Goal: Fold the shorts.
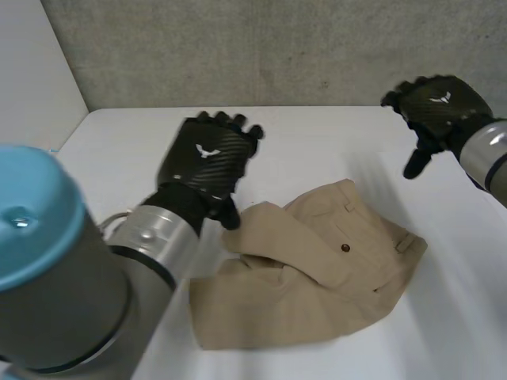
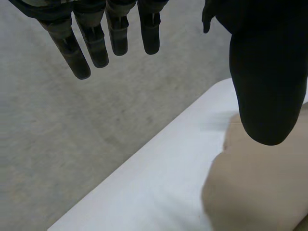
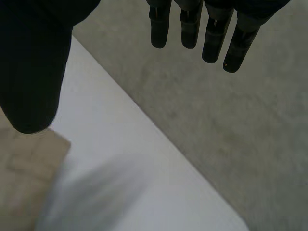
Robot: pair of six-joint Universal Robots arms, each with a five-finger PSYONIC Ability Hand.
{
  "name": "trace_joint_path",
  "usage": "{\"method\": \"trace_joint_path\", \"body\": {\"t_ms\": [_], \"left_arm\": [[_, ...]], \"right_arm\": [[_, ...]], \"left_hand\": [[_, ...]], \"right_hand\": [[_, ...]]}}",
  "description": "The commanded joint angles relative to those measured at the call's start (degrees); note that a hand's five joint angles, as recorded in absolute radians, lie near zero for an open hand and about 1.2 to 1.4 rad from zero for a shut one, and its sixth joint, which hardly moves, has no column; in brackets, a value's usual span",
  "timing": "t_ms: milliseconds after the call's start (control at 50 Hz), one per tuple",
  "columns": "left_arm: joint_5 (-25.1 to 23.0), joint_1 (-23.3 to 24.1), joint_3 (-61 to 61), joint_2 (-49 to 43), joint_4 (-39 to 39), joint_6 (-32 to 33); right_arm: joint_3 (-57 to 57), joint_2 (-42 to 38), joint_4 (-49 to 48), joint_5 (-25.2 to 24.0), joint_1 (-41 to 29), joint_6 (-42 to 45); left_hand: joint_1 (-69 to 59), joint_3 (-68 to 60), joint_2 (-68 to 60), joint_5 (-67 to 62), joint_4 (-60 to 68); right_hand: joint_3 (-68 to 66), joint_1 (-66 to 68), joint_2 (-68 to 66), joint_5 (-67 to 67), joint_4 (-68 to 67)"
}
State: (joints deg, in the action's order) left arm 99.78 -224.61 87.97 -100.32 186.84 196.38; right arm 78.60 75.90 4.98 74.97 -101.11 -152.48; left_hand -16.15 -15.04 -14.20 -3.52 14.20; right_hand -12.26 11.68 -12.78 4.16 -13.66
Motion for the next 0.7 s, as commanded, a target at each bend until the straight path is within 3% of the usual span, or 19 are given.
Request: {"method": "trace_joint_path", "body": {"t_ms": [20,180,280,460,540,620,640,660,700], "left_arm": [[0.94,-4.78,4.84,2.06,-4.37,-1.87],[1.04,-6.54,2.39,-4.26,-7.37,-11.19],[0.60,-6.54,-2.44,-9.79,-6.93,-11.81],[-4.24,-6.02,-11.32,-22.10,-6.93,-11.37],[-4.24,-5.84,-15.71,-27.02,-7.28,-11.28],[-4.24,-5.93,-19.93,-31.07,-8.33,-9.97],[-4.06,-6.02,-21.77,-32.29,-8.68,-8.31],[-3.98,-6.10,-22.66,-32.65,-8.77,-7.16],[-3.62,-6.11,-24.77,-33.01,-8.77,-4.18]], "right_arm": [[-9.68,-5.84,9.07,-2.81,-6.20,1.49],[-22.34,-18.14,15.32,-2.02,-9.46,5.97],[-27.79,-25.17,15.32,-1.93,-9.46,10.00],[-33.77,-35.55,15.23,-1.76,-9.46,14.49],[-35.88,-39.24,15.14,-1.67,-9.46,15.46],[-38.69,-42.41,15.06,-1.76,-9.55,15.73],[-40.09,-43.37,15.06,-1.93,-9.46,15.81],[-40.97,-43.81,14.80,-2.02,-9.46,15.90],[-43.52,-44.52,14.01,-2.02,-9.46,15.99]], "left_hand": [[2.23,1.13,0.29,-0.40,-0.29],[1.89,0.79,-0.05,-0.74,0.05],[1.89,0.79,-0.05,-0.74,0.05],[0.89,-0.21,-1.06,-1.74,1.05],[-10.01,-11.11,-11.96,-12.64,11.95],[-32.02,-33.12,-33.96,-34.65,33.96],[-48.07,-49.17,-50.02,-50.70,50.01],[-55.56,-56.66,-57.50,-58.19,57.50],[-63.83,-64.93,-65.77,-66.46,65.77]], "right_hand": [[2.26,-1.68,2.78,-4.16,3.66],[2.26,-1.68,2.78,-4.16,3.66],[0.50,0.08,1.02,-2.40,1.91],[-0.68,1.27,-0.16,-1.22,0.72],[-5.21,5.79,-4.69,3.31,-3.80],[-22.83,23.41,-22.31,20.93,-21.42],[-45.04,45.62,-44.51,43.13,-43.63],[-61.08,61.66,-60.56,59.18,-59.67],[-67.74,68.32,-67.22,65.84,-66.33]]}}
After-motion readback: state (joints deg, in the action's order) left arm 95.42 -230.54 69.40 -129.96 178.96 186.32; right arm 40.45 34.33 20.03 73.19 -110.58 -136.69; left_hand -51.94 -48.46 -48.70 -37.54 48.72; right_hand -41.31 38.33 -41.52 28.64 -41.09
